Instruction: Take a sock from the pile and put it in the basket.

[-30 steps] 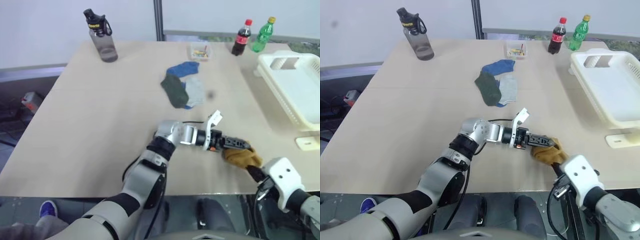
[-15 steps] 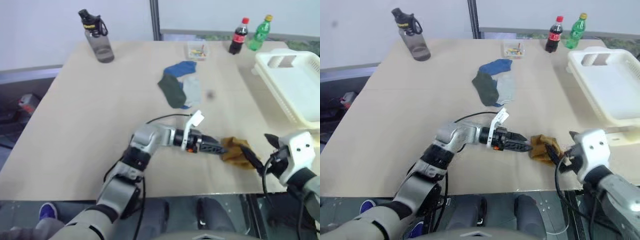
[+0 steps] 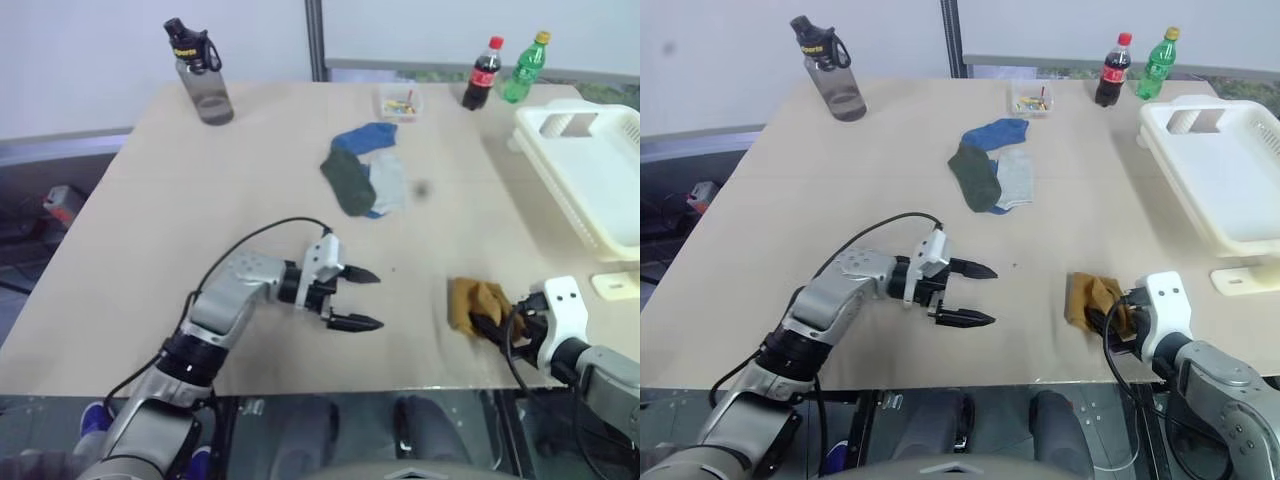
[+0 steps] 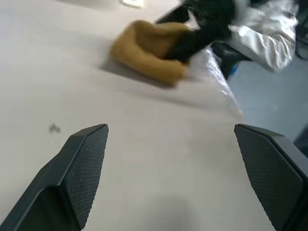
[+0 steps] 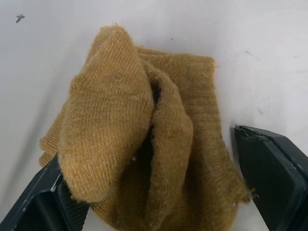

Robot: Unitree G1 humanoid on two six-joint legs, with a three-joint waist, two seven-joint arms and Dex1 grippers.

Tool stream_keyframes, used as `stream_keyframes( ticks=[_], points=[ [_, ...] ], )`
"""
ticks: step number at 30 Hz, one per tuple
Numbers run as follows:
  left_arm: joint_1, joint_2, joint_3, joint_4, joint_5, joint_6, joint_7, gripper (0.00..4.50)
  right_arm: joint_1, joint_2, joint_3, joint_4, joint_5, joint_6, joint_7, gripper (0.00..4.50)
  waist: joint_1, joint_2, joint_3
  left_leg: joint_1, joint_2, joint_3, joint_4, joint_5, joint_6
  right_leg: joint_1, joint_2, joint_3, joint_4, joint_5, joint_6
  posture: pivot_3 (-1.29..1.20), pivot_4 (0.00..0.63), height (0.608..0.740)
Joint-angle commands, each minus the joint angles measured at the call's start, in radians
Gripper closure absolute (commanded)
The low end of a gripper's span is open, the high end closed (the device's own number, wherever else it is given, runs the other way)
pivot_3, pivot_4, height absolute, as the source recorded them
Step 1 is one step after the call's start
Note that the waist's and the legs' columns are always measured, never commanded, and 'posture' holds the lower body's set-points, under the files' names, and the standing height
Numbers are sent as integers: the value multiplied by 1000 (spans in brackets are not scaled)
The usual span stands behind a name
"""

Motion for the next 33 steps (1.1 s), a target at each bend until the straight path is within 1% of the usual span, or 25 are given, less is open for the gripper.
stream_keyframes(
  ticks=[1, 2, 3, 5, 6, 7, 10, 13, 15, 17, 19, 21, 22, 23, 25, 26, 30, 32, 33],
  points=[
    [-15, 43, 51, 79, 15, -148, -80, 0, -1, -9, 25, 43, -17, 2, 24, 877, -3, 0, 0, 0, 0, 1, 0, 0, 0, 0, 0, 1, 0, 0, 0, 0, 150, 740],
    [-27, 42, 62, 99, 12, -163, -82, 0, -6, -13, 32, 50, -22, -3, 34, 1347, -3, 0, 0, 1, 0, 1, 0, 0, 0, 0, 0, 1, 0, 0, 0, 0, 150, 740],
    [-44, 37, 75, 113, 2, -165, -81, 0, -11, -15, 39, 57, -26, -7, 40, 1909, -3, 0, 0, 1, 0, 1, 0, 0, 0, 0, 0, 0, 0, 0, 0, 0, 150, 740],
    [-75, 13, 102, 125, -16, -170, -67, 0, -17, -20, 49, 66, -38, -16, 49, 2771, -1, 0, 0, 0, 0, 0, 0, 0, 0, 0, 1, 0, 0, 0, 0, 0, 150, 740],
    [-86, 0, 111, 116, -31, -154, -59, 0, -20, -19, 48, 69, -42, -23, 52, 3099, -1, -1, 0, 0, 0, 0, 0, 0, 0, 0, 0, -1, 0, 0, 1, 0, 150, 740],
    [-93, -9, 114, 101, -40, -140, -56, 0, -23, -15, 44, 72, -45, -28, 52, 3575, -1, -1, 0, 0, 0, 0, 0, 0, 0, 1, 0, 0, 0, 1, 2, 0, 150, 740],
    [-103, -47, 119, 42, -87, -71, -33, 0, -28, -5, 25, 72, -36, -42, 58, 4452, -3, -2, -1, 0, 0, 0, 0, 0, 0, 1, 0, 0, 0, 2, 4, 0, 150, 740],
    [-116, -81, 121, -6, -117, -7, 9, 0, -46, 37, -7, 70, -7, -66, 52, 4470, -5, -2, 0, 0, 0, 0, 0, 0, 1, 1, 1, 0, 0, 3, 5, 0, 150, 740],
    [-134, -113, 125, -28, -127, 33, 63, 0, -92, 84, -53, 72, 24, -104, 35, 4470, -6, -2, 0, 0, 0, 0, 0, 0, 1, 1, 1, 0, 0, 3, 5, 0, 150, 740],
    [-152, -148, 127, -46, -127, 65, 126, 0, -205, 121, -138, 99, 86, -132, -8, 4470, -11, 0, 1, 0, 0, 0, 1, 0, 1, 1, 1, 0, 0, 3, 5, 0, 150, 740],
    [-168, -183, 131, -48, -109, 69, 189, 0, -352, 116, -218, 179, 122, -140, -63, 4470, -19, 1, 2, 1, -1, 1, 1, 0, 1, 1, 0, 2, 1, 3, 5, 0, 150, 740],
    [-185, -218, 141, -44, -110, 80, 240, 0, -509, 59, -258, 315, 104, -147, -85, 4470, -23, 2, 2, 1, -2, 1, 2, 0, 1, 1, 0, 2, 1, 3, 5, 0, 150, 740],
    [-189, -229, 143, -44, -112, 86, 255, 0, -553, 39, -265, 359, 94, -149, -86, 4470, -23, 2, 2, 2, -4, 1, 1, 0, 1, 1, 1, 2, 1, 3, 5, 0, 150, 740],
    [-194, -242, 144, -42, -107, 86, 277, 0, -620, 9, -267, 447, 65, -165, -93, 4470, -22, 2, 2, 1, -4, 1, 1, 0, 1, 1, 0, 2, 1, 3, 5, 0, 150, 740],
    [-204, -264, 135, -40, -95, 88, 311, 0, -777, -84, -205, 699, -61, -249, -71, 4470, -25, 2, 3, 0, -4, 0, -2, 0, 1, 0, 1, 0, 1, 3, 5, 0, 150, 740],
    [-210, -276, 134, -36, -84, 84, 337, 0, -862, -124, -166, 858, -128, -314, -50, 4470, -25, 3, 3, -1, -4, 1, -2, 0, 1, -2, 1, 1, 1, 3, 5, 0, 150, 740],
    [-230, -310, 149, -21, -75, 81, 402, 0, -1176, -184, -82, 1490, -302, -593, 25, 4470, -32, 5, 5, -1, -6, 9, -3, 0, 1, -5, -1, 6, 0, 3, 5, 0, 150, 740],
    [-238, -322, 150, -23, -69, 72, 427, 0, -1282, -195, -64, 1729, -367, -728, 37, 4470, -32, 5, 5, -2, -5, 10, -7, 0, 1, -5, 0, 5, -2, 3, 5, 0, 150, 740],
    [-241, -329, 153, -26, -70, 73, 442, 0, -1315, -198, -58, 1813, -392, -783, 33, 4470, -32, 5, 5, -2, -5, 10, -7, 0, 1, -5, 0, 4, -3, 3, 5, 0, 150, 740]
  ],
)
